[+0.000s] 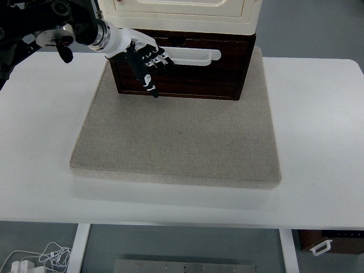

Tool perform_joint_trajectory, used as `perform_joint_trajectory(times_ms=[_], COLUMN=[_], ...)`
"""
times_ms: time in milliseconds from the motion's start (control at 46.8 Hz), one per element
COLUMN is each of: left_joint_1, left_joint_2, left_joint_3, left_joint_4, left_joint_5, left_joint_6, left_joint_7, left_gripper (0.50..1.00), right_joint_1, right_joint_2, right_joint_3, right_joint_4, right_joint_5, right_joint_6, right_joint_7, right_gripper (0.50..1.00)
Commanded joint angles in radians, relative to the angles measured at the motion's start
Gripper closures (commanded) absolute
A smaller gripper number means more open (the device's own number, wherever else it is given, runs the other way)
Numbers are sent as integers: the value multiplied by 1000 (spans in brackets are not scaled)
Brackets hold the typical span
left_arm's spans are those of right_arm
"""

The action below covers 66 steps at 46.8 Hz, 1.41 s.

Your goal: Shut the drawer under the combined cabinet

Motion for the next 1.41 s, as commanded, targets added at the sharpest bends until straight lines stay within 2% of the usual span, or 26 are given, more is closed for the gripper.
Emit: perform_joint_trajectory(times_ms=[0, 662, 876, 1004, 1089, 1196, 1388], left_joint_1=[0, 2, 5, 14, 37, 64, 74], left_joint_2=[1, -2, 0, 0, 0, -2, -2], left_joint_3=[0, -4, -57, -130, -204, -299, -445], left_joint_4=[1, -13, -57, -69, -69, -65, -59], left_joint_5=[0, -5, -8, -20, -23, -34, -43], left_joint_6=[-1, -1, -33, -110, -159, -159, -159], left_joint_7=[0, -3, -26, -77, -84, -104, -236], left_gripper=[501, 501, 501, 501, 501, 501, 501], right_joint_1=[0, 0, 0, 0, 0, 0, 0], right_joint_2=[0, 0, 0, 0, 0, 0, 0], right_joint_3=[0, 0, 0, 0, 0, 1, 0], right_joint_4=[0, 0, 0, 0, 0, 0, 0], right_joint_5=[-1, 0, 0, 0, 0, 0, 0], right_joint_6=[0, 0, 0, 0, 0, 0, 0], right_joint_7=[0, 0, 0, 0, 0, 0, 0], right_gripper=[548, 548, 548, 548, 548, 548, 548])
